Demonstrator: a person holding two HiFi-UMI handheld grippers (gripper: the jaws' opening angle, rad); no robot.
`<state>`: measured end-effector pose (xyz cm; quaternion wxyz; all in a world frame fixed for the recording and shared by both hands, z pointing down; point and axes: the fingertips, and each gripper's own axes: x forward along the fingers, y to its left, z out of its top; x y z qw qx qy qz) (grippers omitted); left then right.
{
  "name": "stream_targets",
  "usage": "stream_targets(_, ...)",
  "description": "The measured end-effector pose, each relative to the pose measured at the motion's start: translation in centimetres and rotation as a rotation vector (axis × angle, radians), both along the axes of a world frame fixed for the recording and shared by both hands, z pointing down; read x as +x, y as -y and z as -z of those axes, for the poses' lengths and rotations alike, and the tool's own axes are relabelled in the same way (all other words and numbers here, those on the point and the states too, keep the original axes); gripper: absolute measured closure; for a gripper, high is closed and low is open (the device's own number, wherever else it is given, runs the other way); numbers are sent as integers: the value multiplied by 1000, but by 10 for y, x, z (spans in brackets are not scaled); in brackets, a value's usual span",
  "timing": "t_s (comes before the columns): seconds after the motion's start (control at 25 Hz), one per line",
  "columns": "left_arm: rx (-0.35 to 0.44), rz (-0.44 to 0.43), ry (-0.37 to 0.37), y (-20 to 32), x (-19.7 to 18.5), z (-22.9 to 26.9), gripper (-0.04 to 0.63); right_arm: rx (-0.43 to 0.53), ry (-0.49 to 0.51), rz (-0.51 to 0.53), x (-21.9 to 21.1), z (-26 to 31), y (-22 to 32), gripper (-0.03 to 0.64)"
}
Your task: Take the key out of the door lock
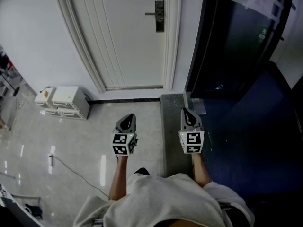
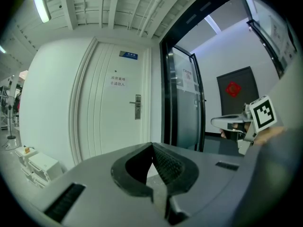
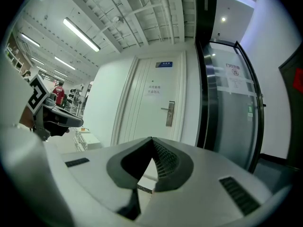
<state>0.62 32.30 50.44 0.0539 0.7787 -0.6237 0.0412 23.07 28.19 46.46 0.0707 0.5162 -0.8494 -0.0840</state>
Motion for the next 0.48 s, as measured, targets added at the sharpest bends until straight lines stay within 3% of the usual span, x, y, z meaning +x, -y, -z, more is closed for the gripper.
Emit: stream_targets(0.48, -37, -6, -3, 59, -18, -16, 577, -38, -15, 10, -23, -17, 61, 594)
